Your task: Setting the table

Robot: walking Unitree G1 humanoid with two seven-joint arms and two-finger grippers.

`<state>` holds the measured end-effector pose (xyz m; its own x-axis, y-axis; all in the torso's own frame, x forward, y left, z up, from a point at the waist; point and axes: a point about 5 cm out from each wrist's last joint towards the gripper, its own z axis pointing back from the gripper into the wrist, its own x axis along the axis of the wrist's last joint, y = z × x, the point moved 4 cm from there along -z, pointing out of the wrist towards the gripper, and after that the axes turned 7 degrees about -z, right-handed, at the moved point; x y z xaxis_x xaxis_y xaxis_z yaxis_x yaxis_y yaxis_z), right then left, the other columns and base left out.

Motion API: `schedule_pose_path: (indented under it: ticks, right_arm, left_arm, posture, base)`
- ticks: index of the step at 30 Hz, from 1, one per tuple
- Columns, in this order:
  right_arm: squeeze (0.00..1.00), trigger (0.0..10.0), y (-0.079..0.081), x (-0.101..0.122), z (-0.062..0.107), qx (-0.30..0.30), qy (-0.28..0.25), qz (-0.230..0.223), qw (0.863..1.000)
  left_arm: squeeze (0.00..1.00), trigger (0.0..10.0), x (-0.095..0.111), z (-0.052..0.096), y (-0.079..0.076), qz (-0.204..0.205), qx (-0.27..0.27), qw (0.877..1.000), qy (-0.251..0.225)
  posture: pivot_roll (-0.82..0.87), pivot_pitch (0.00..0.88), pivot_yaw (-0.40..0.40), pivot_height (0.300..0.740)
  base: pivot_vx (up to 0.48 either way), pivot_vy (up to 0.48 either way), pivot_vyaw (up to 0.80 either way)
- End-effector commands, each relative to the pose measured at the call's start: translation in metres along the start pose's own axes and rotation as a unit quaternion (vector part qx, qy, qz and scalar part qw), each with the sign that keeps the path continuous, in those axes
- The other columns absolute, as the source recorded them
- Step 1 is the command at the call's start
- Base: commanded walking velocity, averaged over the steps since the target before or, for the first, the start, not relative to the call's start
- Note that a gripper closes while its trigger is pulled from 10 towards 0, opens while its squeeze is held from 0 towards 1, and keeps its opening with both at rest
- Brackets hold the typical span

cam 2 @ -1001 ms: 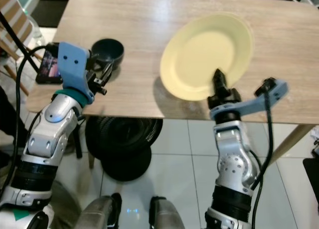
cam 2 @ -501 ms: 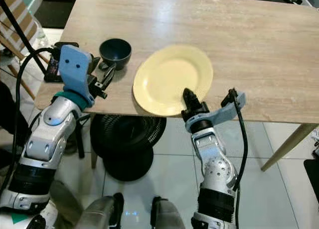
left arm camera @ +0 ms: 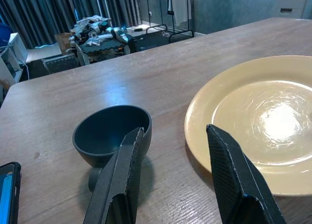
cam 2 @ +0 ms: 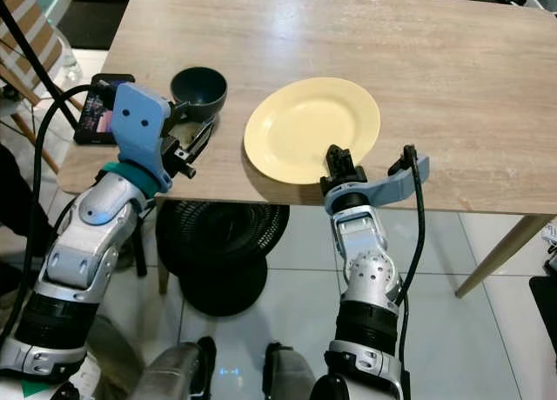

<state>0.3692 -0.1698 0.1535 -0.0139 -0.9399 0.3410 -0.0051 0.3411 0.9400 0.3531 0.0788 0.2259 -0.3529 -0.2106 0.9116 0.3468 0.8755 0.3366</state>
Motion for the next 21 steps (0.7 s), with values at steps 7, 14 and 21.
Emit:
schedule_pose_path:
  ticks: [7,14,21]
  right_arm:
    - [0.08,10.0,0.005,-0.016,-0.006,0.012,0.019,0.052,0.998]
    - [0.02,10.0,0.011,-0.010,-0.009,0.026,0.011,0.074,0.997]
    - [0.00,10.0,0.011,-0.010,-0.009,0.027,0.012,0.074,0.997]
  left_arm:
    - [0.00,10.0,-0.003,0.003,-0.011,-0.021,-0.022,0.999,0.012]
    - [0.00,10.0,-0.023,0.034,-0.019,0.062,-0.136,0.980,0.132]
    - [0.00,10.0,-0.017,0.068,0.007,0.034,-0.162,0.974,0.157]
  posture:
    - [0.05,0.122,0.017,0.740]
    - [0.05,0.119,0.019,0.740]
    - [0.07,0.121,0.017,0.740]
  base:
    - [0.000,0.000,0.00]
    - [0.000,0.000,0.00]
    - [0.000,0.000,0.00]
